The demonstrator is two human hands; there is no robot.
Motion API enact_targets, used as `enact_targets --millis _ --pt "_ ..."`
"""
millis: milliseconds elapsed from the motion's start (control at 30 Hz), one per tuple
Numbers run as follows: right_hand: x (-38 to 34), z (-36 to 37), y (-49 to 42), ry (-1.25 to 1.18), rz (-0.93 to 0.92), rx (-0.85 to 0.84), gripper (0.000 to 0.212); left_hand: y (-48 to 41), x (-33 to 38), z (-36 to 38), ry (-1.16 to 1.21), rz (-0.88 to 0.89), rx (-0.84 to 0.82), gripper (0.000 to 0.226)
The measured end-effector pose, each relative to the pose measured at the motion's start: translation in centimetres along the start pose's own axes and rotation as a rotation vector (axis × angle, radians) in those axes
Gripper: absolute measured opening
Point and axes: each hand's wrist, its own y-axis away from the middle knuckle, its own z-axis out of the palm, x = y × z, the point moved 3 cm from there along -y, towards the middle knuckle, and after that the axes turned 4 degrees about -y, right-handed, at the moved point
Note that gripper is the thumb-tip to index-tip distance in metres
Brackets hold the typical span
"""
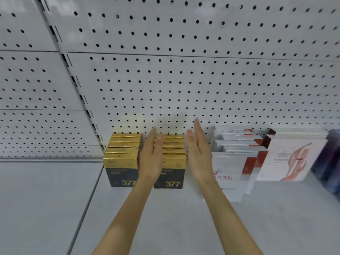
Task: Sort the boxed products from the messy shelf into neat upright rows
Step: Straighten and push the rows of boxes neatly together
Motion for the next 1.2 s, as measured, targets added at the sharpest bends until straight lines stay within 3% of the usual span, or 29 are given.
enact_targets --millis 133,267,333,433,500,633,700,767,833,900,967,1200 --pt "-2.7 -5.3 -1.9 0.257 -0.151 -0.122 0.055 -0.1 2.4 -0.1 -0.107 0.178 -0.059 0.064" --pt "-2.3 -12.3 -4.1 0.851 -0.080 -0.408 0.076 -0.4 3.3 0.9 -0.214 0.235 -0.133 0.064" --pt "-1.4 -15.5 -5.2 0.927 0.036 -0.456 0.088 -0.4 3.8 2.1 -0.251 0.273 -0.194 0.061" --pt "0.3 -18.7 -6.5 0.830 0.188 -0.476 0.101 0.1 4.6 4.4 -0.264 0.285 -0.309 0.068" --pt "1.5 -19.4 -7.2 0.716 0.224 -0.450 0.102 0.3 5.3 6.1 -0.148 0.208 -0.330 0.080" --pt "4.2 -19.4 -7.1 0.485 0.201 -0.239 0.107 1.3 6.6 9.5 0.057 -0.004 -0.307 0.087" --pt "5.5 -19.3 -6.5 0.286 0.221 -0.136 0.095 2.0 6.3 11.1 0.137 -0.119 -0.329 0.089" --pt "6.9 -19.4 -5.7 -0.071 0.286 -0.025 0.073 2.7 5.2 12.2 0.250 -0.228 -0.321 0.088" --pt "7.8 -19.1 -5.0 -0.344 0.342 0.063 0.048 3.2 4.2 13.0 0.357 -0.310 -0.302 0.074" --pt "8.3 -18.7 -4.3 -0.397 0.381 0.109 0.039 3.6 3.7 13.7 0.481 -0.380 -0.325 0.052" --pt "8.6 -17.9 -4.0 -0.447 0.403 0.068 0.042 3.7 3.5 14.6 0.544 -0.376 -0.377 0.045" --pt "9.2 -17.3 -3.9 -0.603 0.434 -0.118 0.065 3.3 2.6 15.4 0.577 -0.299 -0.351 0.052"
